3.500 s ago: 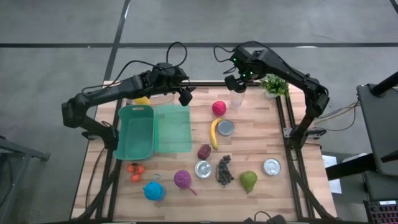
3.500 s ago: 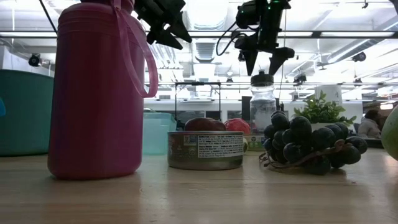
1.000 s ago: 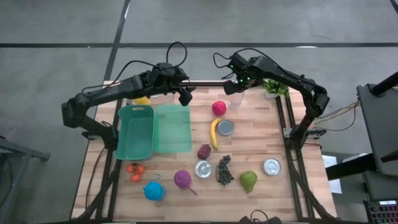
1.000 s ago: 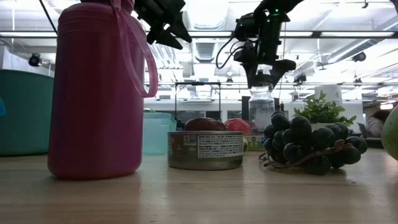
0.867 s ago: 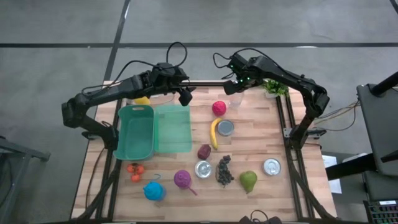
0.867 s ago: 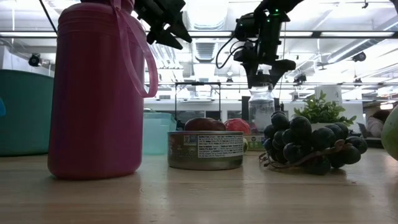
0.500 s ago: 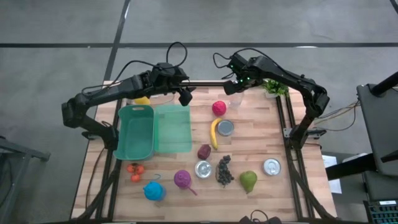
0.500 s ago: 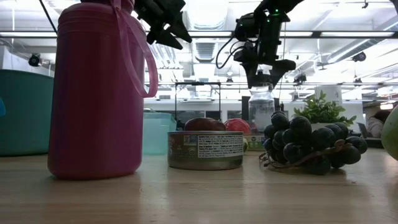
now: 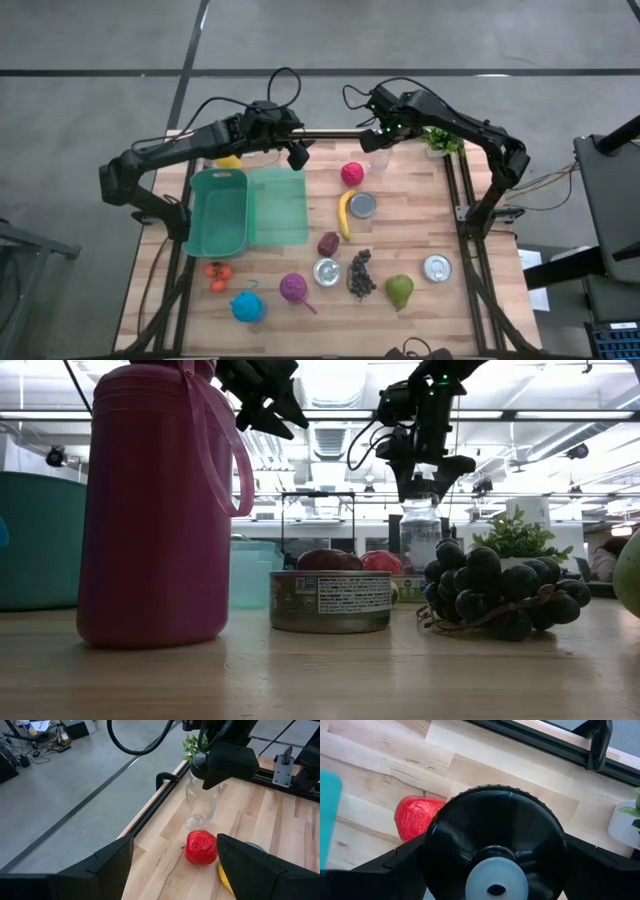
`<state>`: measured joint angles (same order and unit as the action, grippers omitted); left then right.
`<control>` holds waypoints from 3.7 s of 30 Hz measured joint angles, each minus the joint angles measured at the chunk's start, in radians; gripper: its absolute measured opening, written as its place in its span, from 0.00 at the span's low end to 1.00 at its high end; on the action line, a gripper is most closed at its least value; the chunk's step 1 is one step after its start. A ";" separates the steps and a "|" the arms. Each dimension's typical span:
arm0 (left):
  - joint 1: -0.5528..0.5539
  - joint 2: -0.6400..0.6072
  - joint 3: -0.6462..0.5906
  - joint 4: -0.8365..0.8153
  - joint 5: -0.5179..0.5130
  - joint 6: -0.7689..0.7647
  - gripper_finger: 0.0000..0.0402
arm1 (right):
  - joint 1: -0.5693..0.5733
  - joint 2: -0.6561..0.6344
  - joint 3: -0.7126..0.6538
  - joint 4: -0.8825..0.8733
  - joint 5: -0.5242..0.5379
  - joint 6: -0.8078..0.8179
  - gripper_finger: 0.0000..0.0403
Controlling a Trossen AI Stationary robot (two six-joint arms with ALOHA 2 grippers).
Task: Pick & Place Food Item
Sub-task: Put the transparent water bottle into the transparent bin
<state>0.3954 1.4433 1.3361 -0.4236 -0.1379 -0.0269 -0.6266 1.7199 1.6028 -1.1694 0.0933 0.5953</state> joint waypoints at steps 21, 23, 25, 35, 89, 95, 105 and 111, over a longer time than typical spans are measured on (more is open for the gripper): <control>0.000 0.000 0.000 0.000 0.000 -0.002 0.72 | 0.000 -0.035 0.014 -0.001 0.011 -0.007 0.84; 0.000 0.000 0.000 0.000 0.000 -0.002 0.72 | 0.000 -0.047 0.023 -0.001 0.012 -0.013 0.84; 0.000 0.000 0.000 0.000 0.000 -0.002 0.72 | 0.000 -0.057 0.035 0.000 0.019 -0.014 0.84; 0.000 0.000 0.000 0.000 0.000 0.002 0.72 | 0.000 -0.058 0.129 0.002 0.041 -0.030 0.84; 0.000 0.000 0.000 0.000 0.000 0.000 0.72 | 0.076 0.374 0.737 -0.200 -0.026 -0.116 0.84; 0.000 0.000 0.000 0.000 0.000 -0.003 0.72 | 0.086 0.393 0.731 -0.169 -0.046 -0.132 0.84; 0.000 0.000 0.000 0.000 0.000 -0.002 0.72 | 0.105 0.396 0.730 -0.158 -0.048 -0.132 0.84; 0.000 0.000 0.000 0.000 0.000 -0.002 0.72 | 0.119 0.431 0.728 -0.159 -0.041 -0.126 0.84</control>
<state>0.3955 1.4433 1.3365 -0.4236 -0.1379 -0.0292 -0.5078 2.1513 2.3310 -1.3285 0.0524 0.4689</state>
